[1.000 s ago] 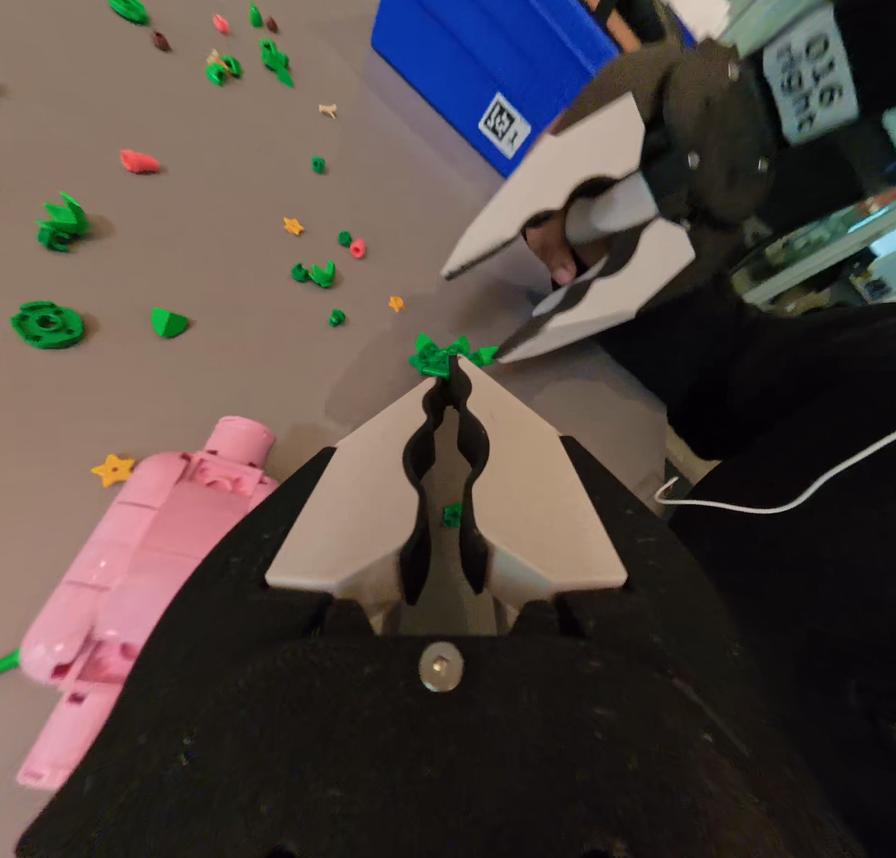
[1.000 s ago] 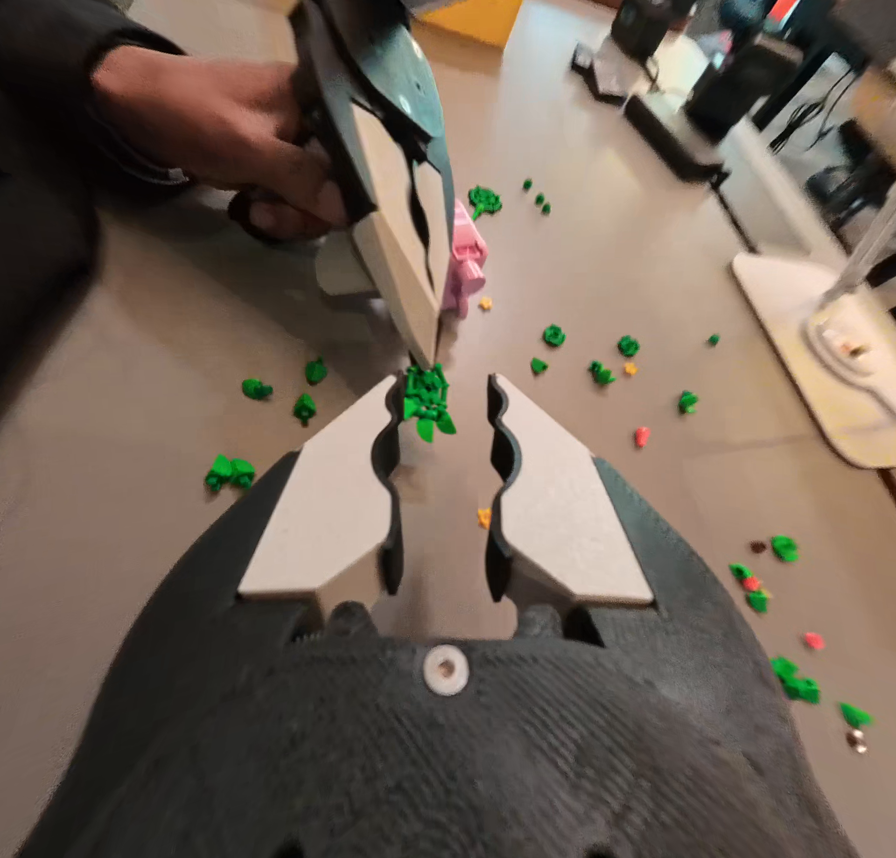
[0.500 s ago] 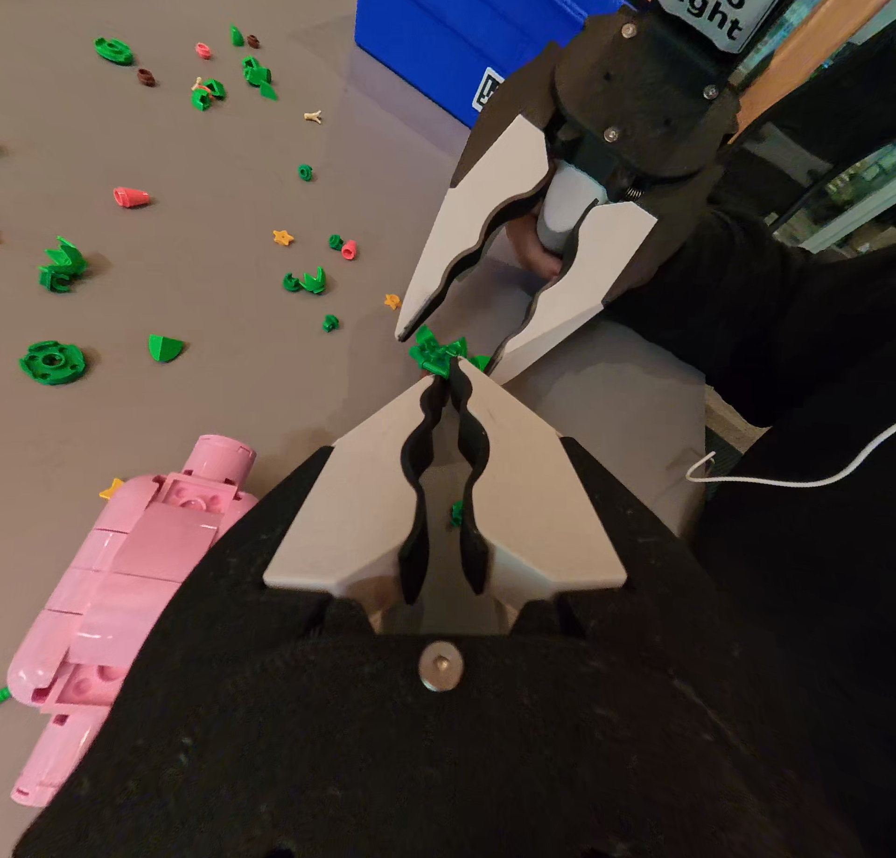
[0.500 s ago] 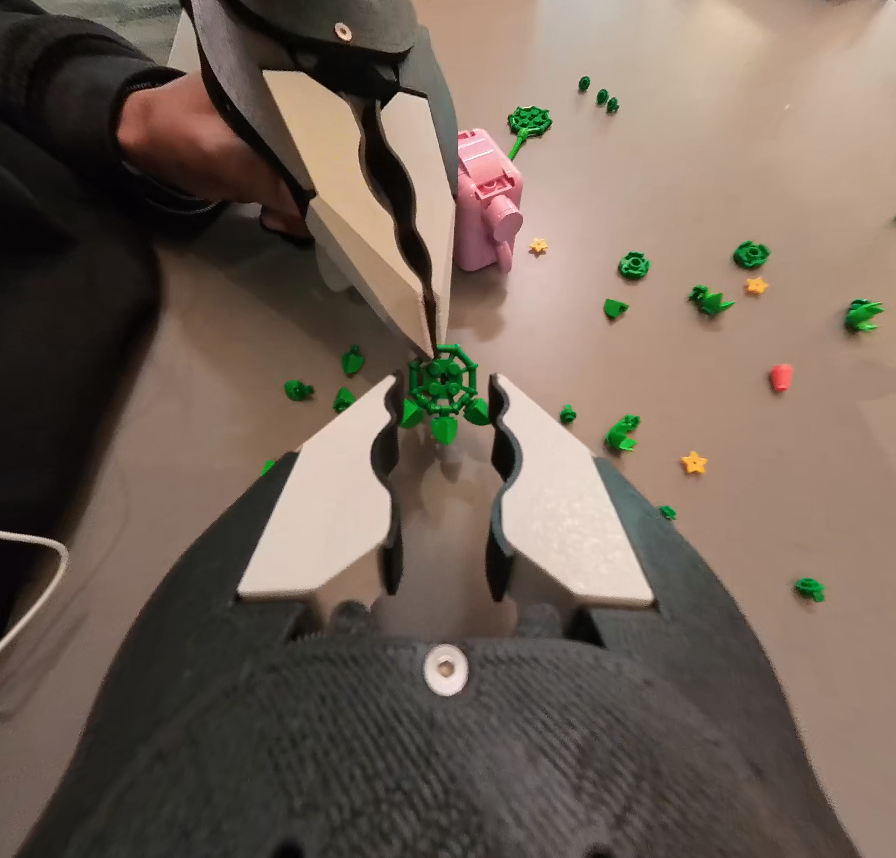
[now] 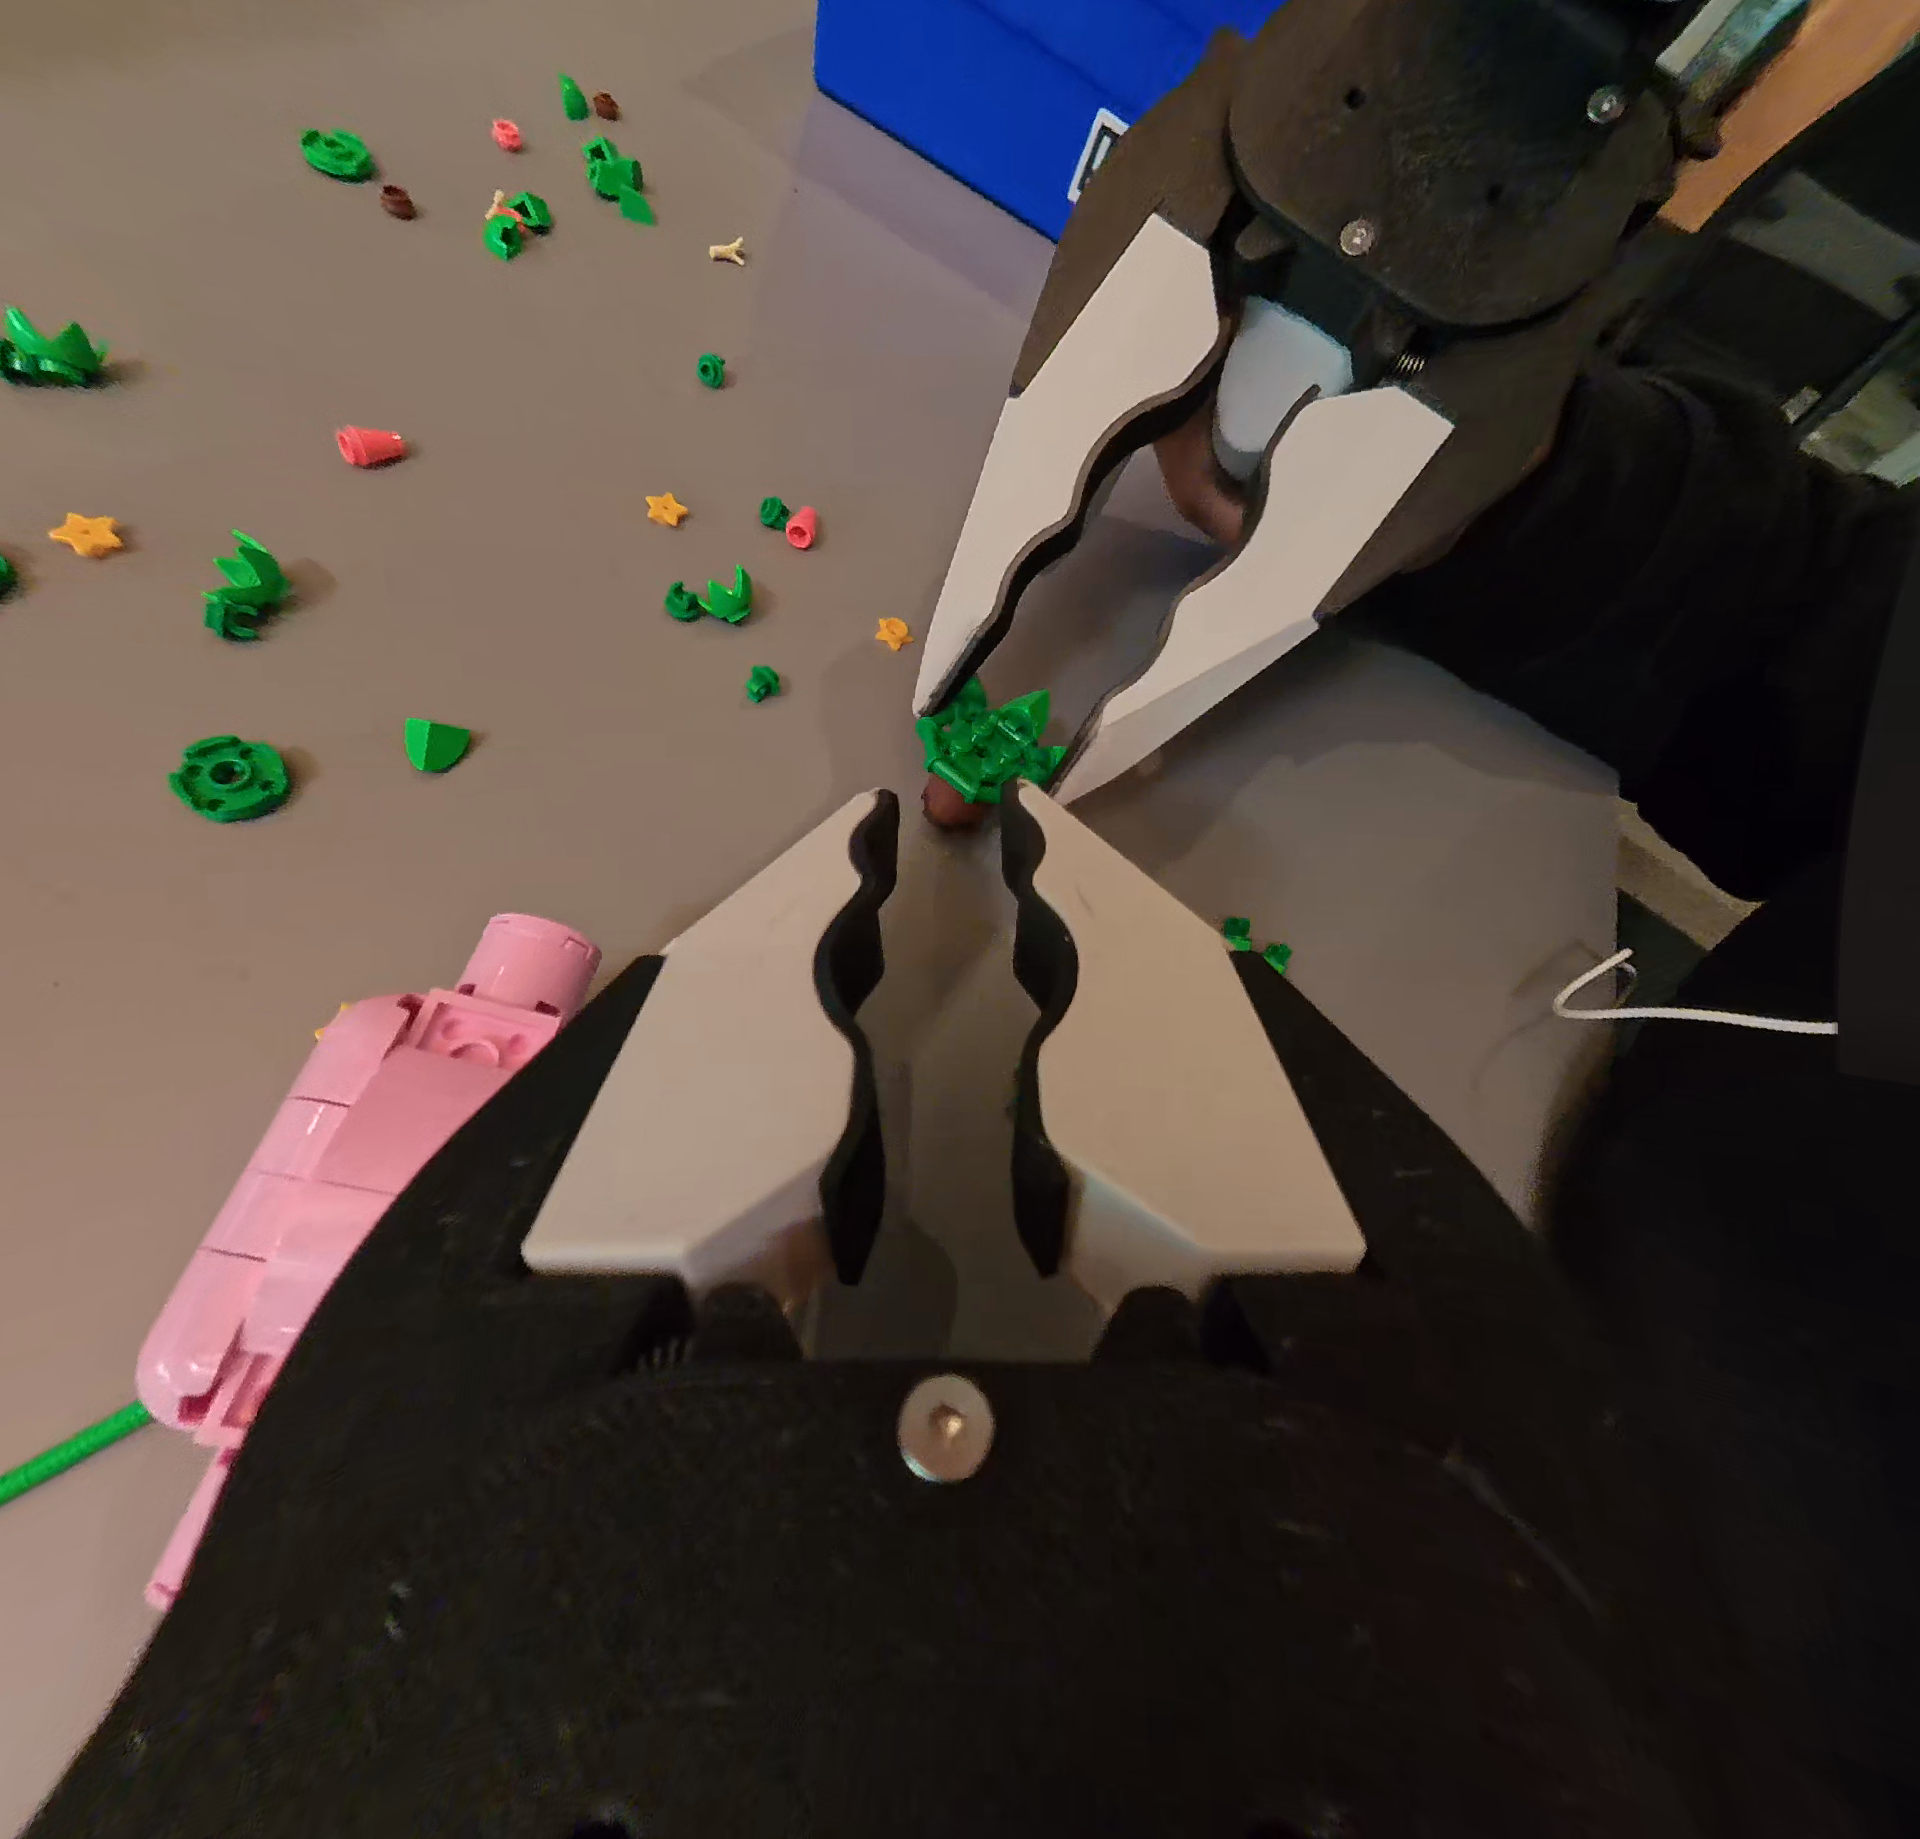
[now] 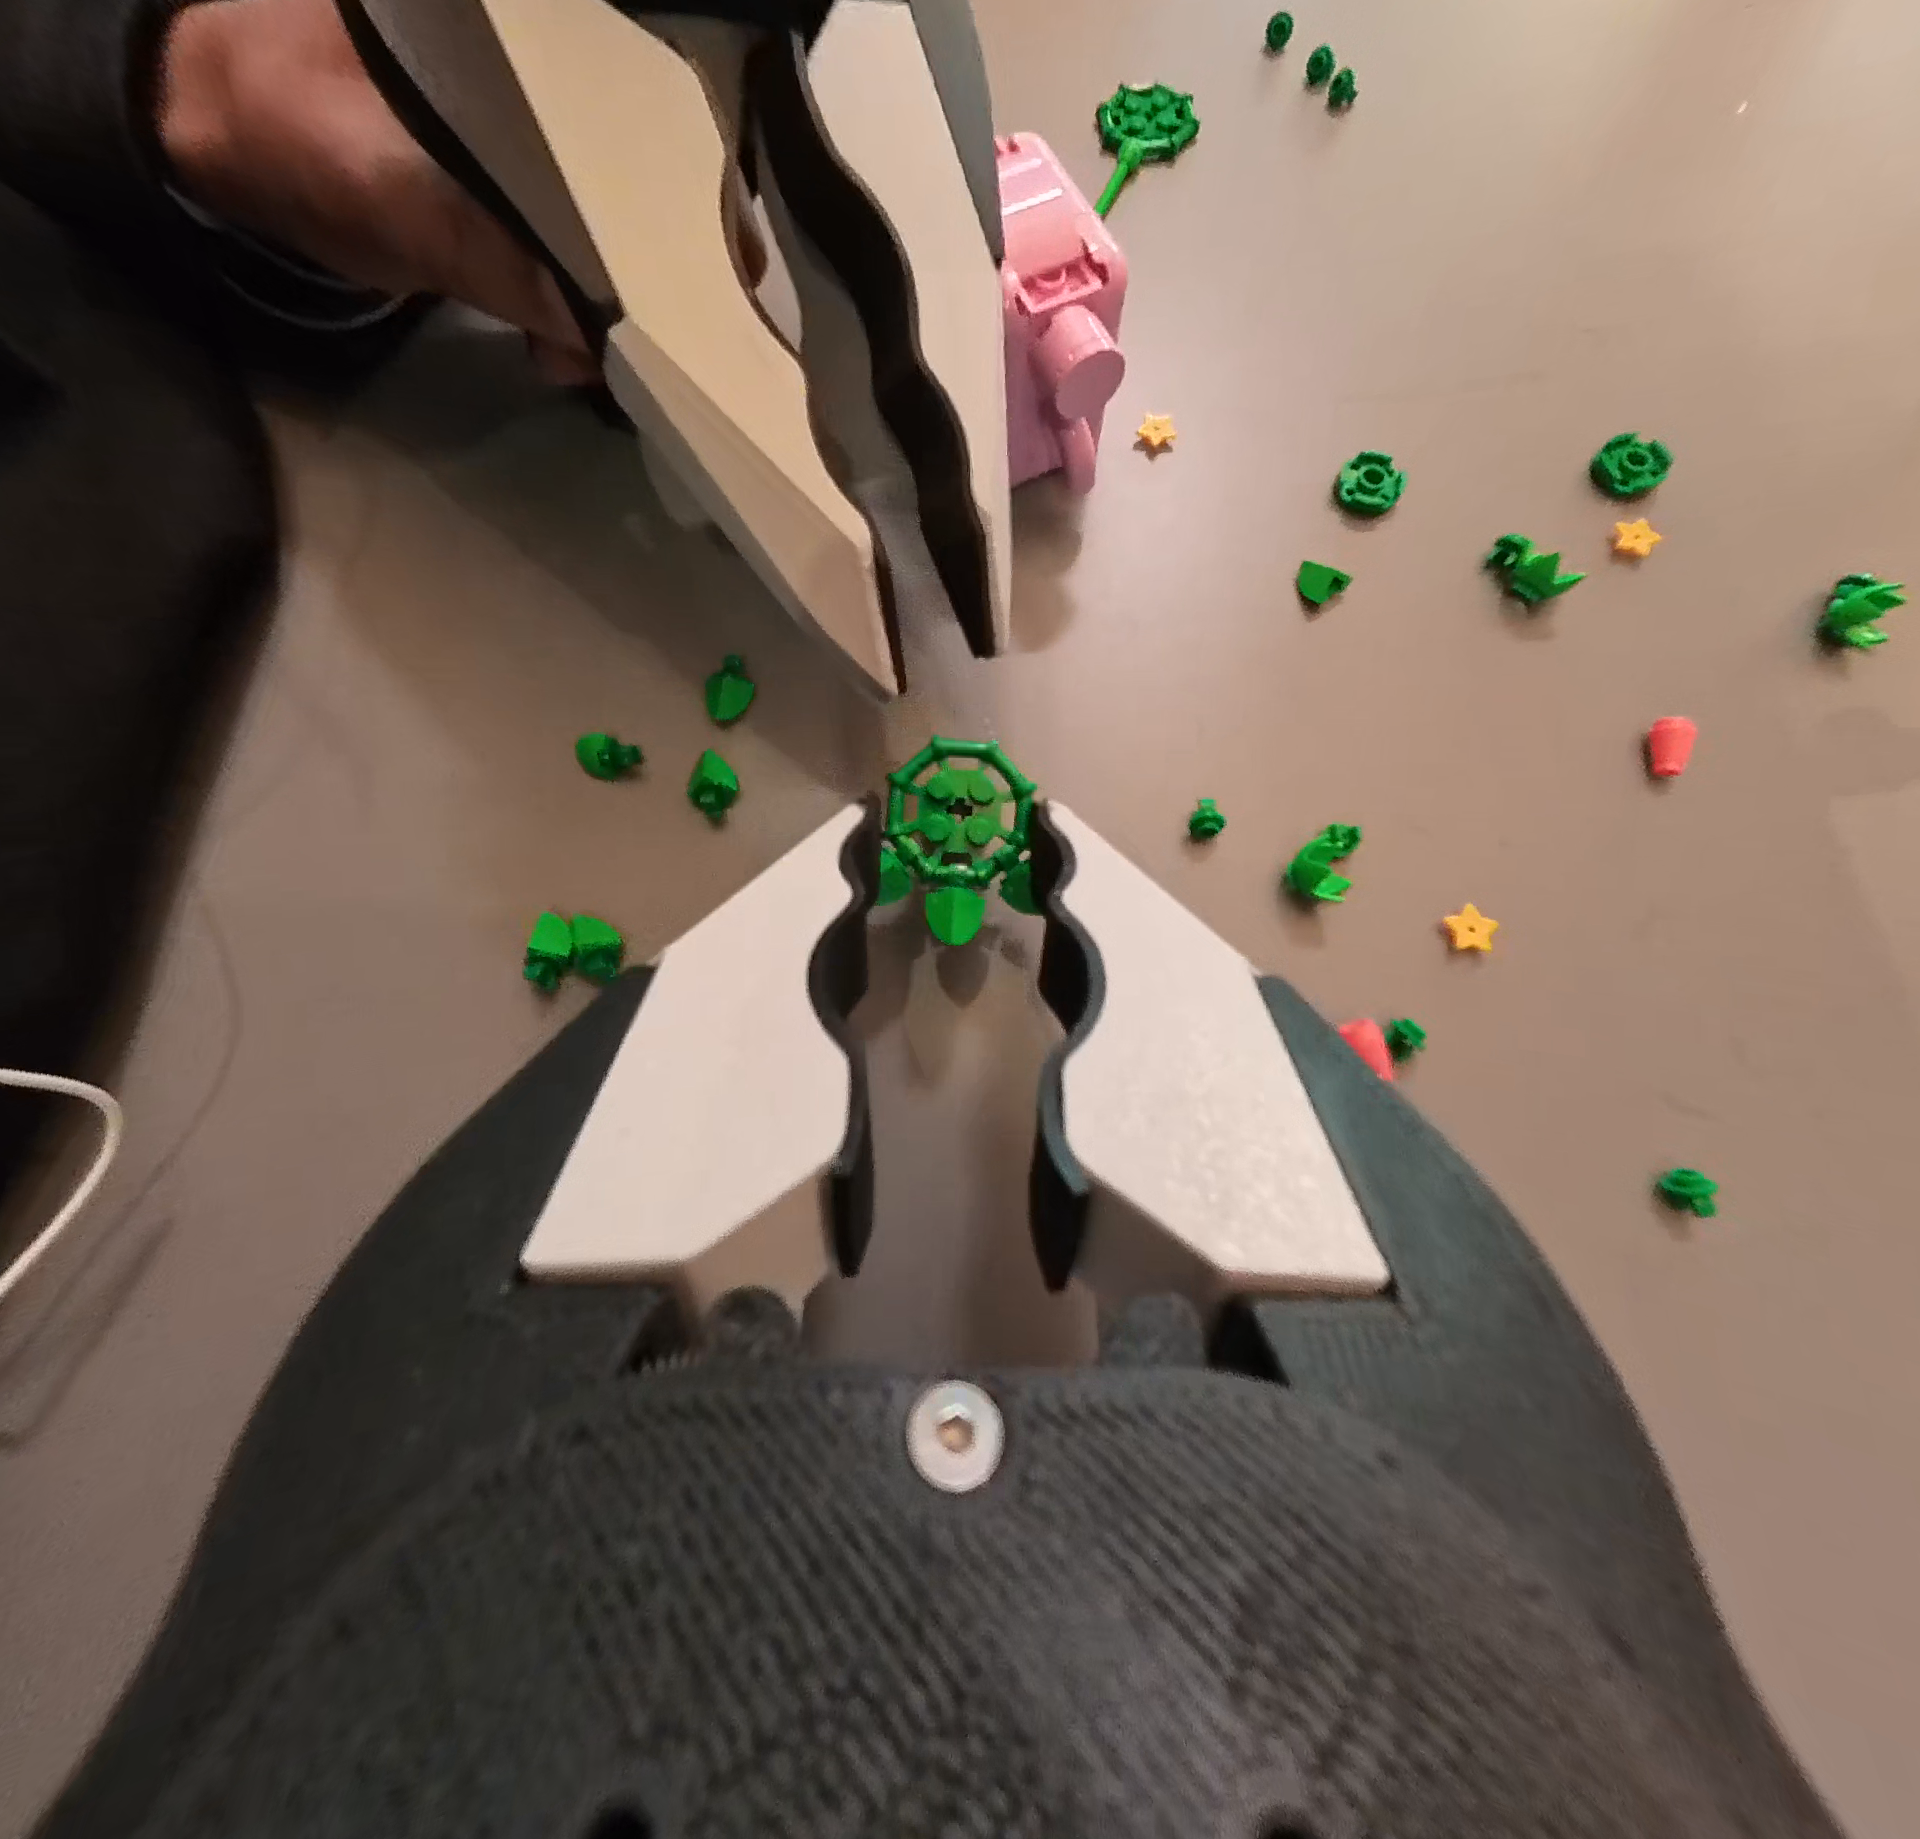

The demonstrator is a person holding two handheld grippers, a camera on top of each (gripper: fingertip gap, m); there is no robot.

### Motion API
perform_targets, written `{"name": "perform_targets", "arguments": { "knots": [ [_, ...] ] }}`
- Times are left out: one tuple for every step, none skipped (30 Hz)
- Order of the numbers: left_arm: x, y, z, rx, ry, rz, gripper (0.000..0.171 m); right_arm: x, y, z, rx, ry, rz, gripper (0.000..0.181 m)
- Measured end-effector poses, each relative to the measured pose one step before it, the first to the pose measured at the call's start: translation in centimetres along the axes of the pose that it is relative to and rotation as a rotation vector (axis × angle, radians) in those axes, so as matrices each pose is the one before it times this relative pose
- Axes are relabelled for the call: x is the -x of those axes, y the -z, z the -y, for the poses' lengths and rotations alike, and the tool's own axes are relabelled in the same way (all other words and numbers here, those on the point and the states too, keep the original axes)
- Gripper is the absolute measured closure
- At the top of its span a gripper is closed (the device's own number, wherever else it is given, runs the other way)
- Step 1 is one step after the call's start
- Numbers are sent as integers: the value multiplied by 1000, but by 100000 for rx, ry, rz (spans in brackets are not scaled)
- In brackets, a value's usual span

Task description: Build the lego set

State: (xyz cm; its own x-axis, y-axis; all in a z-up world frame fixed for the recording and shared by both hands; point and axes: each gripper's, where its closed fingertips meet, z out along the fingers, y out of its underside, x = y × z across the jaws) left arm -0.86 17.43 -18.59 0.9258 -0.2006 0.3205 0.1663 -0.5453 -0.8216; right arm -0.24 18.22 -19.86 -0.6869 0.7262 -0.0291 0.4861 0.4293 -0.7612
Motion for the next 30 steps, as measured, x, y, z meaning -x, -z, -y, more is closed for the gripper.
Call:
{"name": "perform_targets", "arguments": {
  "knots": [
    [-58,-38,-39,350,-942,41,155,-2,-64,-156,1136,354,-346,154],
    [-105,-80,-81,633,-993,-31,155,64,-108,-137,1069,163,78,154],
    [-190,-105,-100,892,-1394,-399,155,84,-145,-126,1032,123,200,154],
    [-257,-131,-83,840,-1914,-511,153,74,-135,-97,716,275,60,154],
    [-320,-151,-73,786,-2408,-656,151,25,-76,69,-375,324,-219,154],
    [-417,-193,-122,1256,-2800,-998,150,53,-49,42,-162,214,80,154],
    [-160,-206,-223,1873,-2287,665,150,8,-35,33,-187,125,-33,154],
    [-124,-212,-249,2127,-2025,753,150,11,-29,11,-153,209,34,153],
    [-106,-200,-216,1926,-1626,555,150,-3,-47,-27,30,110,-14,153],
    [-8,-142,-163,1406,-1037,902,149,-12,-76,-60,277,-150,-57,152],
    [-8,-36,-10,176,-776,637,149,25,-67,-4,-27,-149,206,152],
    [2,29,17,-178,-129,56,149,10,-47,-19,90,13,25,152],
    [8,35,16,-237,532,-375,150,-43,-18,-2,60,171,-371,151],
    [37,51,47,-448,763,-350,149,-83,-19,-21,142,284,-605,149],
    [-7,83,85,-744,567,-553,148,-62,11,4,-13,265,-464,148],
    [3,71,78,-737,463,-407,148,-37,5,43,-268,79,-222,147],
    [12,67,78,-627,315,-223,147,-2,12,68,-497,-86,-1,147],
    [-2,51,54,-462,196,-146,147,13,21,75,-521,-208,200,146],
    [0,22,22,-185,165,-128,147,15,28,62,-428,-212,210,145],
    [9,20,20,-167,135,-14,146,-14,58,98,-534,-140,40,144],
    [0,57,78,-592,-64,10,146,5,100,144,-912,-199,153,144],
    [9,127,185,-1343,-233,169,146,-4,155,232,-1403,-413,288,143],
    [56,194,263,-1862,-231,317,146,-23,229,344,-2025,-556,232,143],
    [148,262,332,-2159,-45,612,147,-58,300,428,-2664,-649,141,143],
    [198,315,352,-2224,196,687,147,-101,338,483,-3023,-632,-53,143],
    [247,330,356,-2271,380,775,148,-141,372,514,-3182,-360,-305,143],
    [249,341,305,-2048,376,672,149,-175,377,481,-3085,-12,-603,144],
    [223,284,203,-1452,322,350,149,-212,342,417,-2660,196,-944,144],
    [163,244,119,-918,239,65,150,-217,294,346,-2257,241,-1081,145],
    [102,173,48,-501,105,-236,150,-229,246,283,-1855,130,-1101,146]
  ]
}}
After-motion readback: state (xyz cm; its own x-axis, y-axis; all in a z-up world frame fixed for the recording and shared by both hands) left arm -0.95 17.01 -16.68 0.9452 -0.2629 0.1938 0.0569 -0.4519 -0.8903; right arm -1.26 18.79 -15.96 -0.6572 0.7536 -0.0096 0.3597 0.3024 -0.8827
